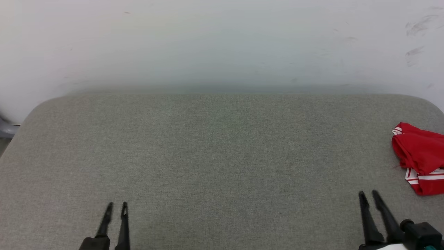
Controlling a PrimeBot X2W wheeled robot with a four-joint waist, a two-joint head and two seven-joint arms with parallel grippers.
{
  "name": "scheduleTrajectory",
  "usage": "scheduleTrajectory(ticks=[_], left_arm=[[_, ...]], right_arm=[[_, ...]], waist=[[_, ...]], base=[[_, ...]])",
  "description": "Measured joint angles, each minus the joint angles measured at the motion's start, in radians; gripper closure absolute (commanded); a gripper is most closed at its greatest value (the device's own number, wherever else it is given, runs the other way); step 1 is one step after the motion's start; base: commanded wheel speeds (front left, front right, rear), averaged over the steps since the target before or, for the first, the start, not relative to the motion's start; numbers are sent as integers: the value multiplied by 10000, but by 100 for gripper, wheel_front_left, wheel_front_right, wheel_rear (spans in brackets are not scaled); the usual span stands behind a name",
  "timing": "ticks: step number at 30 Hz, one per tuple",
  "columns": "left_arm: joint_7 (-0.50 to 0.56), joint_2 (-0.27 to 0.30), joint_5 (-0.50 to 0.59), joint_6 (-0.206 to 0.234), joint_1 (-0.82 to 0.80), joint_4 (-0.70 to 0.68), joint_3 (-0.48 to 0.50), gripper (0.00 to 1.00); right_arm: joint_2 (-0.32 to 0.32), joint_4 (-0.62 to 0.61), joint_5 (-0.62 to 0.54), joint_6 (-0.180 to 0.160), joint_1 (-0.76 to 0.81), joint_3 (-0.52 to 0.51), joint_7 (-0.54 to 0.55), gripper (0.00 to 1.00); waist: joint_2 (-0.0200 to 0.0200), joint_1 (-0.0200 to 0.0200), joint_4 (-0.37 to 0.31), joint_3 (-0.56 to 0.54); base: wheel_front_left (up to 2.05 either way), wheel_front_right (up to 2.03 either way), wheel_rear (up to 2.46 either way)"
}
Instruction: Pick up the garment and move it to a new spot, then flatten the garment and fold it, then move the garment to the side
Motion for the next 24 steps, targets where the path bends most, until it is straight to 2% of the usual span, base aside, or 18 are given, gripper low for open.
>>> scheduleTrajectory(ticks=[4, 24], left_arm=[[31, -111, -40, 0, 71, 389, -31, 100], [966, -274, -3994, -518, -528, 886, 299, 100]], right_arm=[[2, 370, 69, 0, 110, 4, 38, 100], [8, 663, 3881, -2, -293, -73, 976, 100]], waist=[[0, 0, -2, 2], [0, 0, -40, 61]], base=[[0, 0, 0], [0, 0, 0]])
